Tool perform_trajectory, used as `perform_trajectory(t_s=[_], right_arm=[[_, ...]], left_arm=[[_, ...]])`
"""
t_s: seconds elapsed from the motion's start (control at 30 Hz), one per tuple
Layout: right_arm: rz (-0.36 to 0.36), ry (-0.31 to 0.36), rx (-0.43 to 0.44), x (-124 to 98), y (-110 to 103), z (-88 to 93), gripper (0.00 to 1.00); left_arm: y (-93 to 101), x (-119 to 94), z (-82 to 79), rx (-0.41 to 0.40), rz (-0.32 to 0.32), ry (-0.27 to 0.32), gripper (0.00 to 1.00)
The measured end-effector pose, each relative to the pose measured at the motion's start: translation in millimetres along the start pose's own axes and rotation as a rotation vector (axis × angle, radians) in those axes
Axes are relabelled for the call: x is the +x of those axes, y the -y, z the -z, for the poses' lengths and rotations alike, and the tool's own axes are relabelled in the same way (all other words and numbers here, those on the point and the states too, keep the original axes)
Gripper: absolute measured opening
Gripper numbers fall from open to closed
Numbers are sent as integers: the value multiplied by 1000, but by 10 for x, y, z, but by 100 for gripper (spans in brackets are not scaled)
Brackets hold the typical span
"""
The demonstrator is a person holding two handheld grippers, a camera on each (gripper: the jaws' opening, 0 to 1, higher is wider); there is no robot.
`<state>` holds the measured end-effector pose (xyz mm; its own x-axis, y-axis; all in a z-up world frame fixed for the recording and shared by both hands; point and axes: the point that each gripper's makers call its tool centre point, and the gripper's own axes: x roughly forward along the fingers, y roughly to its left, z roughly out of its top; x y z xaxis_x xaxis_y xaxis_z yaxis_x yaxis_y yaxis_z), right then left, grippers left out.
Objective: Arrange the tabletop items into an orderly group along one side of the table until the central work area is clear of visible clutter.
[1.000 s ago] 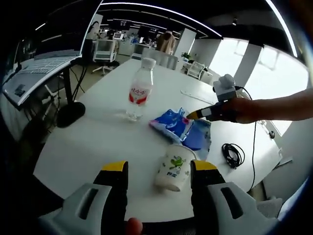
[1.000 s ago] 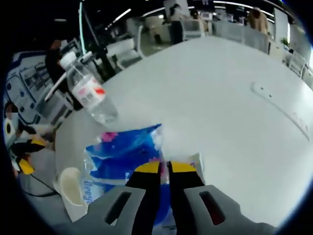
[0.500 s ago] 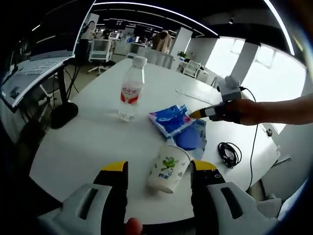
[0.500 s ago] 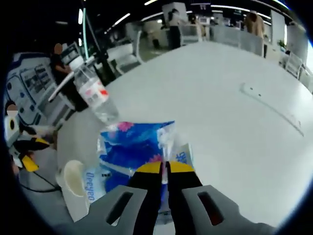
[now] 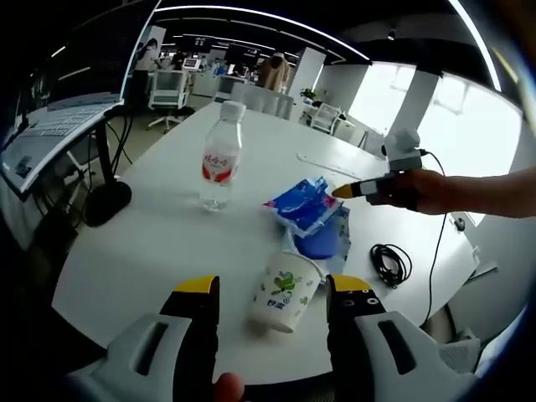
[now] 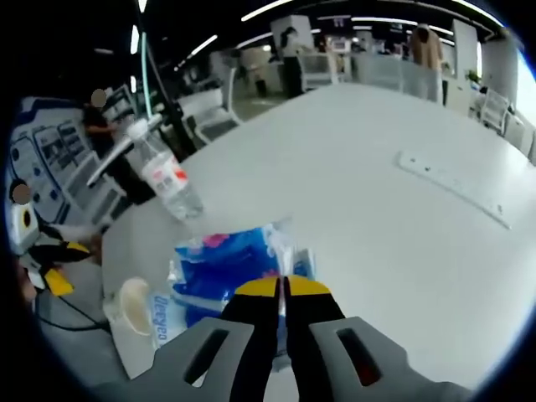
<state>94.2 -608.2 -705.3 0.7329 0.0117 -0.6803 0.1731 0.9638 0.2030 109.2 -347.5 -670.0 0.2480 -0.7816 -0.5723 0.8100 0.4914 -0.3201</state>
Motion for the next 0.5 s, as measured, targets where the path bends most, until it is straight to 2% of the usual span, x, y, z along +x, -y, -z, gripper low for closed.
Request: perform_trajectory(t_s=[0.13, 0.27, 0.5], right_arm=[[14, 28, 22, -94, 73, -39, 0], [53, 77, 84, -254, 225, -44, 0], [130, 130, 200, -576, 577, 149, 0]], left_arm=[[11, -7, -15, 0, 2, 2, 51], [12, -30, -42, 5, 0, 8, 51], [13, -38, -39, 9, 0, 7, 51]])
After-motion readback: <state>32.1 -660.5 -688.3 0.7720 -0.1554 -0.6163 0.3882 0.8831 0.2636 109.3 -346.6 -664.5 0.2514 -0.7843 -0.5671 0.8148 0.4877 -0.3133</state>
